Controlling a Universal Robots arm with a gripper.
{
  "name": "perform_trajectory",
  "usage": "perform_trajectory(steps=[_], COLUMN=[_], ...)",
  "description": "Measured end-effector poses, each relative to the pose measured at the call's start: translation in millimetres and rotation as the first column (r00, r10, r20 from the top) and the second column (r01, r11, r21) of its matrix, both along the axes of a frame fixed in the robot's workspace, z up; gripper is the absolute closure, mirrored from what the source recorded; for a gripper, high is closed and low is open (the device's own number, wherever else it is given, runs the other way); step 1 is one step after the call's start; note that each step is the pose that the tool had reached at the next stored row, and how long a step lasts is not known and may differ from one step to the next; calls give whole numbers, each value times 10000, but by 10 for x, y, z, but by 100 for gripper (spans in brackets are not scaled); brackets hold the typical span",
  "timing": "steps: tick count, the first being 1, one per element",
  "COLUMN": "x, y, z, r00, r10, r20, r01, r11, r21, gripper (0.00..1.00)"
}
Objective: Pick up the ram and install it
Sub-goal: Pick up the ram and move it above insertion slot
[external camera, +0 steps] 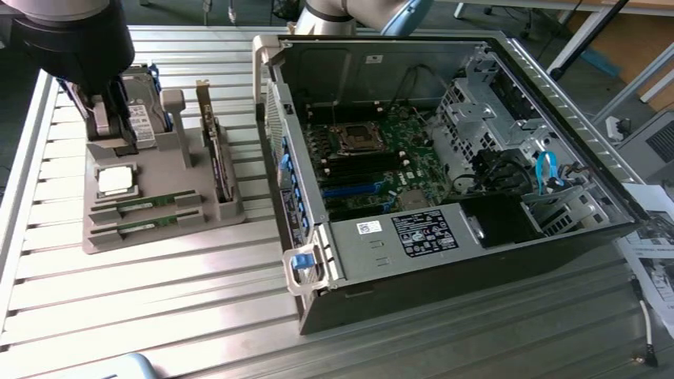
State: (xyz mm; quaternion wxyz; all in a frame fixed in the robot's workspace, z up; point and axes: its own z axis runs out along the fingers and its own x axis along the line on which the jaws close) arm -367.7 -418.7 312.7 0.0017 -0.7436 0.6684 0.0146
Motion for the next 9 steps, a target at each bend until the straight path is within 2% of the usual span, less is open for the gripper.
perform_trajectory(steps=[9], x=[0], y=[0], z=[-175], r00=[10000], r10=[0], r20=[0], r01=[0], r11=[10000], r21=[0], gripper=[76])
